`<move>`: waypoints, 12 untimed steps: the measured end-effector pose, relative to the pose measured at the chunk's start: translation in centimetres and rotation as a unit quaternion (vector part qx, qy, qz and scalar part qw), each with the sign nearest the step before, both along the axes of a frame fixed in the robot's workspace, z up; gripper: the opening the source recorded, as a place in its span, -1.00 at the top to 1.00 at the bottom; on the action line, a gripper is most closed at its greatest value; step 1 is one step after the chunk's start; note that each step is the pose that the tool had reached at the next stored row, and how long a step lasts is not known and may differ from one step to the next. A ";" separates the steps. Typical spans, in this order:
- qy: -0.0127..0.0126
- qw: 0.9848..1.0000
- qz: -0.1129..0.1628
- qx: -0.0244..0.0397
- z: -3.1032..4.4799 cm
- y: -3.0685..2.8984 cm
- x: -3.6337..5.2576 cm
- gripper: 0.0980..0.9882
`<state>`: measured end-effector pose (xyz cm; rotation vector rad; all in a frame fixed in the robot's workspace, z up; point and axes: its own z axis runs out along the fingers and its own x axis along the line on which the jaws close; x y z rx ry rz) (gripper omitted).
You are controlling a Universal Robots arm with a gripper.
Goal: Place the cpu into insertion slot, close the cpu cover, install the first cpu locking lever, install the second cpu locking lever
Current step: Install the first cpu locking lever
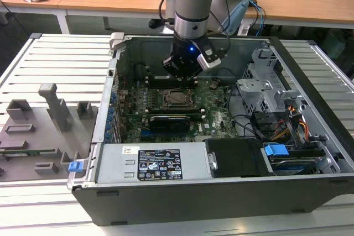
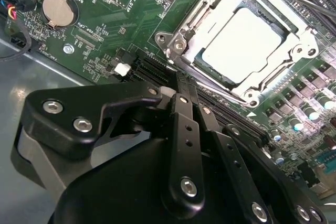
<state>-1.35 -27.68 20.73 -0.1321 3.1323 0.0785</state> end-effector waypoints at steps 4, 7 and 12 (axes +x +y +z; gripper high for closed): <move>0.000 1.000 0.000 0.000 -0.18 -0.01 0.02 0.98; 0.000 1.000 0.000 0.000 -0.24 0.00 0.02 0.98; 0.000 1.000 0.000 0.000 -0.28 0.00 0.02 0.98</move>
